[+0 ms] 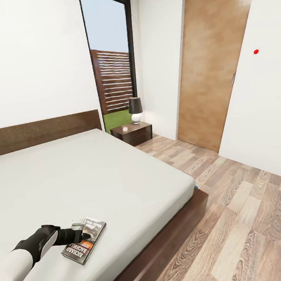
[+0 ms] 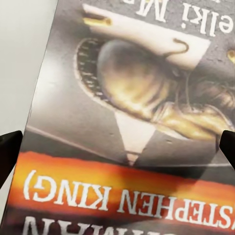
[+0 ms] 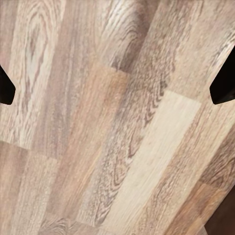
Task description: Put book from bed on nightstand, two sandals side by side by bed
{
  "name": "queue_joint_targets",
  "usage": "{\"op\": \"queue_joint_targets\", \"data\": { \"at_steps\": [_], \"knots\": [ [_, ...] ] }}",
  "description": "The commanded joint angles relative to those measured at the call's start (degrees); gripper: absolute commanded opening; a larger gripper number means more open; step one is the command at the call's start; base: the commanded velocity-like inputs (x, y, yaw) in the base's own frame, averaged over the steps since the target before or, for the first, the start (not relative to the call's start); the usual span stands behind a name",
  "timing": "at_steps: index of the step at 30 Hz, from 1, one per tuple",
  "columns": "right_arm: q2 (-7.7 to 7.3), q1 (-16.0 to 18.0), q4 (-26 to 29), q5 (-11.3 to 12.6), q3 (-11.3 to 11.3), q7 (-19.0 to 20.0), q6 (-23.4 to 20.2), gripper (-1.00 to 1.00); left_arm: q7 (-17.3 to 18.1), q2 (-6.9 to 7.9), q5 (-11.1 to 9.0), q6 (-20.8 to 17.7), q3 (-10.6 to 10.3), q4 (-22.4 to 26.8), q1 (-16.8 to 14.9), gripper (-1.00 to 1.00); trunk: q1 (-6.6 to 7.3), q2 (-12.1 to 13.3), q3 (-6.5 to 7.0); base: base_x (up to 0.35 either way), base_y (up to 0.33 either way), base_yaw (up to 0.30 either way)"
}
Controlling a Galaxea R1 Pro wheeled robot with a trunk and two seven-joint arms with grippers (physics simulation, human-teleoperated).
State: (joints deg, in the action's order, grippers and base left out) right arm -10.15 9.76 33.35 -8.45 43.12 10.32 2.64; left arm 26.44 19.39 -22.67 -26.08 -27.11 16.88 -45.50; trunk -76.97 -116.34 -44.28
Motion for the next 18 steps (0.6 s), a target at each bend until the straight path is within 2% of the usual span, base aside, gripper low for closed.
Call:
{"op": "queue_joint_targets", "data": {
  "at_steps": [1,18],
  "knots": [
    [0.04,0.1,0.0,-0.6,0.5,0.5,0.2,1.00,0.0,0.04,-0.4,-0.4,-0.2,0.1,0.0,1.00,0.01,0.0,-0.06,0.000,-0.044,0.000],
    [0.04,0.1,0.0,-0.6,0.4,0.9,0.3,1.00,-0.1,0.03,-0.4,-0.4,-0.2,0.1,0.0,1.00,0.01,0.0,-0.06,0.000,-0.017,0.000]
  ]
}}
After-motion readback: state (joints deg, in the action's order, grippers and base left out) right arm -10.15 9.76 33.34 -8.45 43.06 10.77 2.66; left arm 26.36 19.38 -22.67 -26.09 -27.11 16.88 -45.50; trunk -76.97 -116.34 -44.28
